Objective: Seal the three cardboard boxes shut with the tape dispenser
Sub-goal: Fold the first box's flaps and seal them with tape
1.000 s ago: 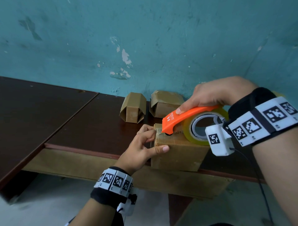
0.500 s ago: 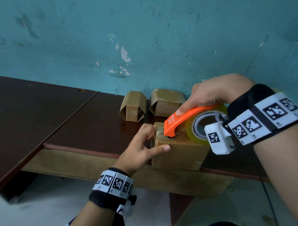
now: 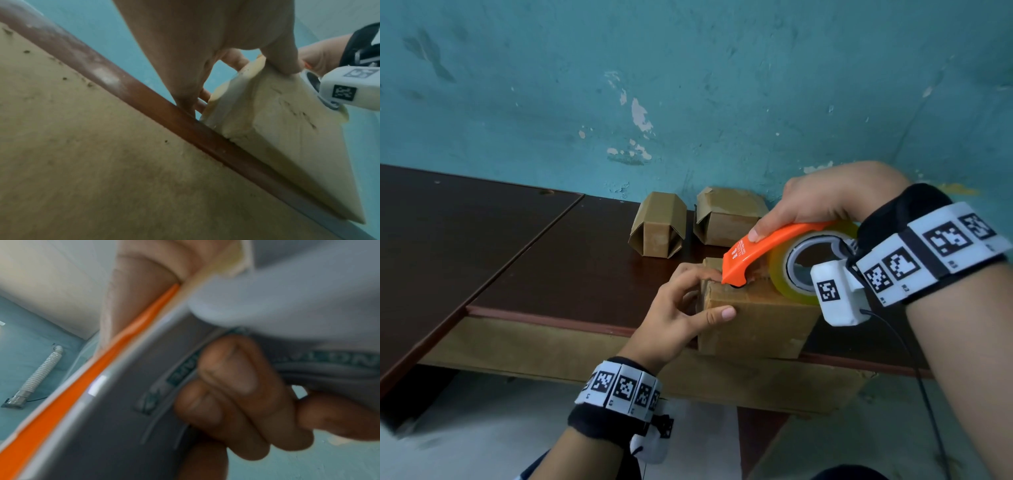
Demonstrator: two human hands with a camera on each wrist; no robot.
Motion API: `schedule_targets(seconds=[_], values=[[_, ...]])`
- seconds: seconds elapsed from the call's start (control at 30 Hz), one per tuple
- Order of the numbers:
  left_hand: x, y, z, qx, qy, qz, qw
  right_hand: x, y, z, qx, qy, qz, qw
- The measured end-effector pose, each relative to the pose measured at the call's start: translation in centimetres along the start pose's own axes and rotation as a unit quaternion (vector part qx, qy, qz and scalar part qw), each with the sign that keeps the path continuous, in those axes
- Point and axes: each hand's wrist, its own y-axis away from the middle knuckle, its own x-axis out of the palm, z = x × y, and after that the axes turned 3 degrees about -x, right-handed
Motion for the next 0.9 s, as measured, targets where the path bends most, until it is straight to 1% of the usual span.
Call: schedule_targets(seconds=[0.1,0.27,0.5,0.73,0.9], values=[[-0.2,-0.1,-0.1,0.012,-0.007,0.008,1.000,-0.3,0.0,-0.3,-0.001,0.000,0.001,1.000],[-0.4,-0.4,-0.9,0.016,-0.044,0.044,0.998,-0.9,0.1,-0.9,0.014,0.000,0.035,0.999],[-0.6,-0.7,-1.2,0.025,-0.061,0.059,0.996,-0.9,0.2,-1.8,0.009,0.003,0.023,1.000],[-0.7,-0.6,-1.3,0.010,-0.036,0.063,0.997,-0.9,0.3,-2.9,-0.005,0.005,0.016,1.000],[-0.6,-0.4,-1.5,0.002,-0.033,0.059,0.998,-0.8,0.5,-3.7,-0.021,0.026,-0.003,0.999]])
